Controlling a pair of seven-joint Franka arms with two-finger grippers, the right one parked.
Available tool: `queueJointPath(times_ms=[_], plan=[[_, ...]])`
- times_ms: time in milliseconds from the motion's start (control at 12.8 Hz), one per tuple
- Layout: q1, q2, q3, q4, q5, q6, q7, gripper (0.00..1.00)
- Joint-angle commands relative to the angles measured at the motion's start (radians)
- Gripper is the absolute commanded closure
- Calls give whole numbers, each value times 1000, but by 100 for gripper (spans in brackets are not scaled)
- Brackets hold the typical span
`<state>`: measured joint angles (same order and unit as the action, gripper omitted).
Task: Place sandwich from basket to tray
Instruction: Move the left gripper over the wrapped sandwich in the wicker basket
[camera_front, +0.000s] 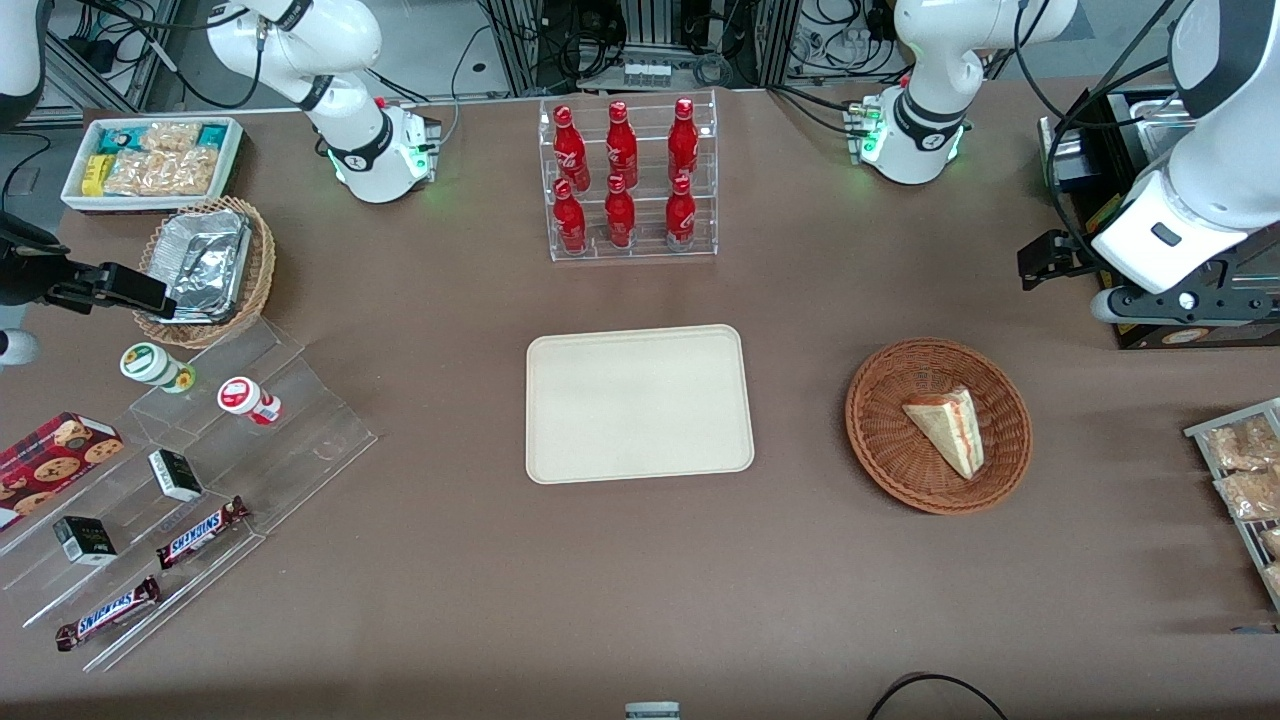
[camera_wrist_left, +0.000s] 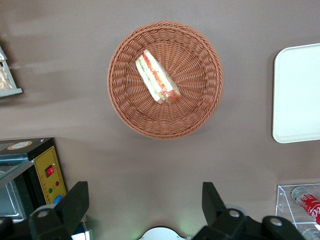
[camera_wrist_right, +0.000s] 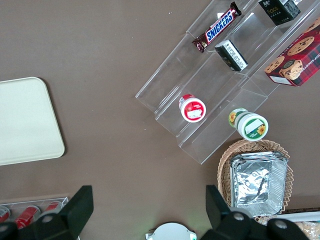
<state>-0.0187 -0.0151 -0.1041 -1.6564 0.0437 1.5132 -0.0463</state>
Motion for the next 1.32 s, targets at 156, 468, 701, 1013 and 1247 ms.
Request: queueJointPath(times_ms=[156,468,701,1013,1247], plan=[[-6,-8,0,-8,10,25,13,0],[-3,-5,0,-81,4,102,13,0],[-1,0,3,-167,2,172,11,0],[6,18,9,-279,2,321,11,0],[8,59,9,-321,2,398,11,0]])
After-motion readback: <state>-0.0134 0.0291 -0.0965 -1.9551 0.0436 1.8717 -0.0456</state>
